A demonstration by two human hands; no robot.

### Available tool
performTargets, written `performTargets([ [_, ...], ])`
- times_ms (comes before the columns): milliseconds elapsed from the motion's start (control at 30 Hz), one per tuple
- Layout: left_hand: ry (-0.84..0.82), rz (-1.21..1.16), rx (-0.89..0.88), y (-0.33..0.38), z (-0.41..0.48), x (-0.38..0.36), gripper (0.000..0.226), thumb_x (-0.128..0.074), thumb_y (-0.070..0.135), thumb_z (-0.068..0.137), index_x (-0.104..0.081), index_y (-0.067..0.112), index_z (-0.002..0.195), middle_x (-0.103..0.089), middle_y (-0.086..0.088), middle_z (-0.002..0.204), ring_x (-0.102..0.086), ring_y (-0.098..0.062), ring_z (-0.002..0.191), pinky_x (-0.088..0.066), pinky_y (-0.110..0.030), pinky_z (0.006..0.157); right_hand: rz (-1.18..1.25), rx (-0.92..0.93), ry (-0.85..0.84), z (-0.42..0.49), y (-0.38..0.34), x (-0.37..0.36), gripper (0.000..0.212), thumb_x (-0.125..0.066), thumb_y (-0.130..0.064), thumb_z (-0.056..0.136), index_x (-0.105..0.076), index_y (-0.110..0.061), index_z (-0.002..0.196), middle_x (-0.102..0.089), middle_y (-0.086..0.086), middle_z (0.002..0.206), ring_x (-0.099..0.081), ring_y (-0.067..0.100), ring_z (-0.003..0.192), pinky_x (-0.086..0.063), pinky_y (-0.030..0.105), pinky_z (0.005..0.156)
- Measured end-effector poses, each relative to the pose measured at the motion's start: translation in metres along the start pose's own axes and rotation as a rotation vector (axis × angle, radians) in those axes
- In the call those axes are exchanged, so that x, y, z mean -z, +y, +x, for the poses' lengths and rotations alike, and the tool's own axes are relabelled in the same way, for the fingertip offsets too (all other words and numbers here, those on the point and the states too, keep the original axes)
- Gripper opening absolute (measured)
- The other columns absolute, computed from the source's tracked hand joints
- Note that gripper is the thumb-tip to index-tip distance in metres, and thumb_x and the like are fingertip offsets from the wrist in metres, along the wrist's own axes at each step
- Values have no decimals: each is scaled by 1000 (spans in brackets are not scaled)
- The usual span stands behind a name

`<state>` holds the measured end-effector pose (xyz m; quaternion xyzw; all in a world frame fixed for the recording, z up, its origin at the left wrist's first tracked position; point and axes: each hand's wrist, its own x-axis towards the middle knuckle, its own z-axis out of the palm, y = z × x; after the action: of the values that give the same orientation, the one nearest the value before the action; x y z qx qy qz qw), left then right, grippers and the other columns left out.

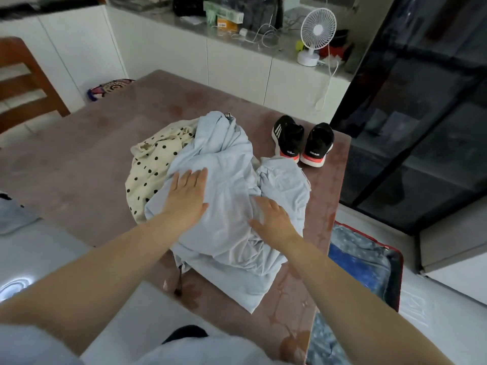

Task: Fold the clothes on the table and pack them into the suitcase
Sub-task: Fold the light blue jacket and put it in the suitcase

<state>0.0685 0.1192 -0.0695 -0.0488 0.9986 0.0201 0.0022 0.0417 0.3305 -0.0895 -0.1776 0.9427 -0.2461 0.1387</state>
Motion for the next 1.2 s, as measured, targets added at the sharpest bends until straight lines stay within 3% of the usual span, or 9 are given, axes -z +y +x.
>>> performTargets([
  [300,-29,64,-98,-60,80,11,39,-52,32,91,-44,20,128,-54,-2,129,-39,-23,120,-23,-34,95,0,44,80,59,-56,-32,70,-66,-41,80,-34,-22,140,-35,-2,146,-30,22,135,-15,37,114],
  [500,13,117,-298,-90,118,23,17,-48,33,94,-65,31,98,-67,8,100,-42,-17,106,-14,-31,80,-57,64,31,63,-98,-65,94,-71,-57,68,-24,-29,144,-16,-3,154,-9,20,142,4,39,116],
  [567,22,22,-377,-91,125,25,17,-50,33,93,-67,31,95,-67,11,98,-43,-16,103,-15,-30,80,-219,74,-12,54,-102,-84,97,-76,-55,61,-31,-26,141,-22,4,153,-19,27,141,-7,43,117],
  [633,5,-107,-461,-85,133,32,16,-53,33,91,-68,28,94,-67,9,97,-45,-18,102,-20,-30,84,-349,101,68,49,-102,-94,78,-82,-48,45,-59,-23,116,-54,6,131,-55,27,117,-42,42,103],
  [700,-32,-224,-541,-73,142,42,14,-56,30,89,-68,24,94,-63,8,96,-48,-19,100,-29,-30,84,-232,103,188,45,-96,-90,37,-81,-35,50,-69,-23,83,-68,-1,102,-68,21,87,-57,34,78],
  [800,-148,-494,-547,-55,151,56,10,-58,23,89,-64,18,95,-60,6,94,-54,-14,90,-38,-26,79,150,-101,205,38,-84,-56,5,-67,-24,80,-67,-19,80,-68,-4,87,-64,14,80,-53,31,75],
  [933,-210,-594,-506,-38,170,77,12,-55,18,91,-53,21,80,-62,3,77,-58,-13,71,-45,-29,75,509,-359,343,32,-58,16,23,-58,-6,85,-61,-24,71,-62,-9,71,-55,-5,60,-44,8,62],
  [1067,-207,-787,-425,-8,183,87,12,-58,16,90,-54,18,79,-66,-3,77,-62,-17,70,-46,-29,71,671,-561,638,26,-18,59,14,-55,-16,89,-64,-13,80,-63,-1,70,-53,12,64,-45,28,64],
  [1200,-166,-825,-495,30,188,94,13,-58,15,89,-55,21,77,-66,1,80,-60,-16,79,-44,-18,67,770,-665,753,22,0,77,18,-53,-18,91,-62,-17,75,-60,-3,66,-50,11,59,-43,24,55],
])
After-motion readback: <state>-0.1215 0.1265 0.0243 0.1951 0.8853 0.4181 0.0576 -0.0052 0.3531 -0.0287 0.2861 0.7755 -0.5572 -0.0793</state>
